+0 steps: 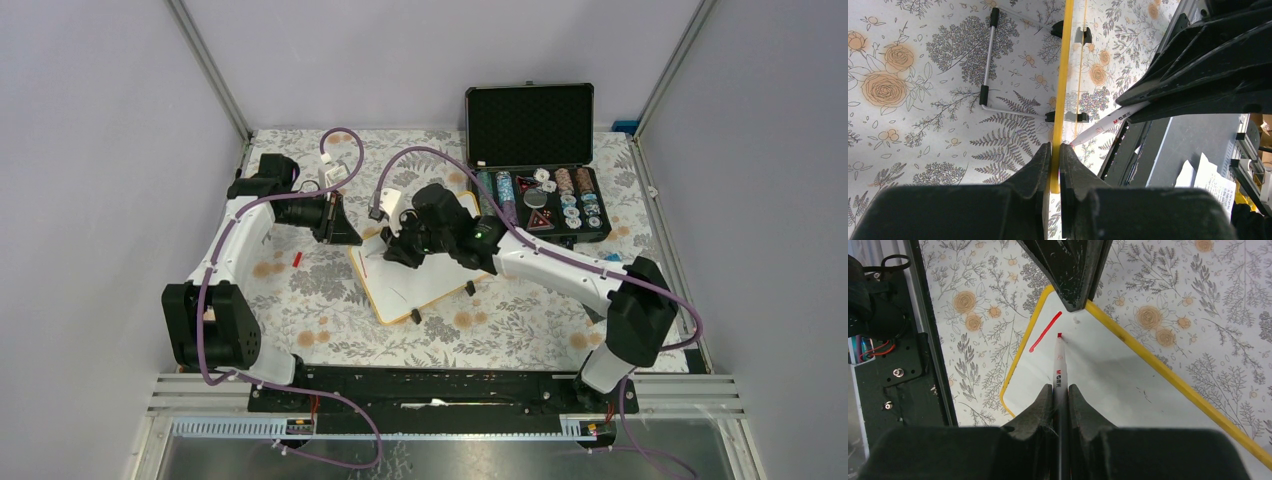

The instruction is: Write a sentence on the whiteboard

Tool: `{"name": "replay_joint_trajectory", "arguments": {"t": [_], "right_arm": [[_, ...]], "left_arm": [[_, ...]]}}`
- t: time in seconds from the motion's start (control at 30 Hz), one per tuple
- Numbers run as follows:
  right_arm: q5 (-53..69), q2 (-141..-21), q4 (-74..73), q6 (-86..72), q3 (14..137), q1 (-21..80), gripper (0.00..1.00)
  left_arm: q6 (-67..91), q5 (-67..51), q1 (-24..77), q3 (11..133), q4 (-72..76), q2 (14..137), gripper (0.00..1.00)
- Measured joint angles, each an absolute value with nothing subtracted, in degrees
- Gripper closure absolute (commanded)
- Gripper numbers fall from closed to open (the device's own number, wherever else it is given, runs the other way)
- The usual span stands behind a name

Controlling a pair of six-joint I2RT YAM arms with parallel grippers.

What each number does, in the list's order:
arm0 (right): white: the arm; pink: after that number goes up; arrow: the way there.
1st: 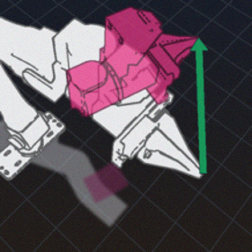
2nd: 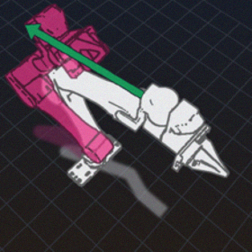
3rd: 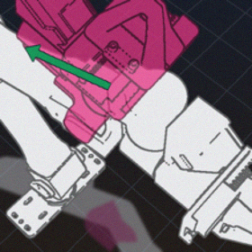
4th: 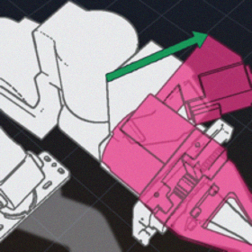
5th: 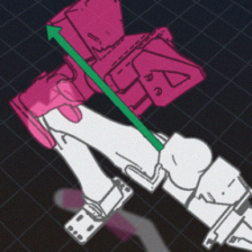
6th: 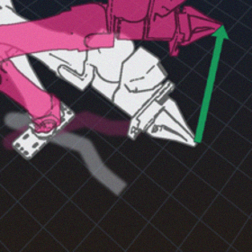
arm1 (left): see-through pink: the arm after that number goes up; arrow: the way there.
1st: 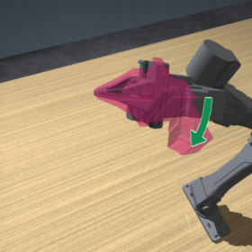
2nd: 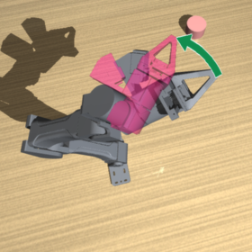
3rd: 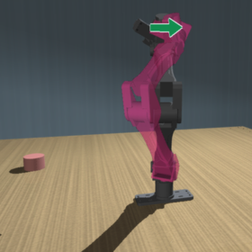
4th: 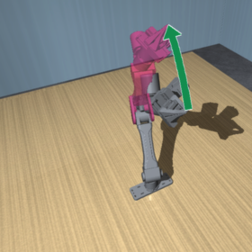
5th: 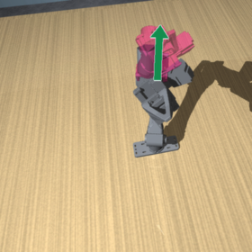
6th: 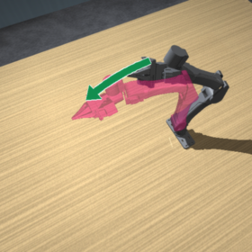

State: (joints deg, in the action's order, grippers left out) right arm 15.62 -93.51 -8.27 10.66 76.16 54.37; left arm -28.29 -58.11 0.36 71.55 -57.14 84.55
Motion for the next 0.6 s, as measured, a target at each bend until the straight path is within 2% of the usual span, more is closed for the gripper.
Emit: {"name": "replay_joint_trajectory", "arguments": {"t": [0.6], "right_arm": [[15.9, -94.8, -8.3, 10.7, 76.2, 56.3, 1.00]], "left_arm": [[-28.6, -58.1, 0.4, 71.5, -57.1, 84.6, 1.00]]}}
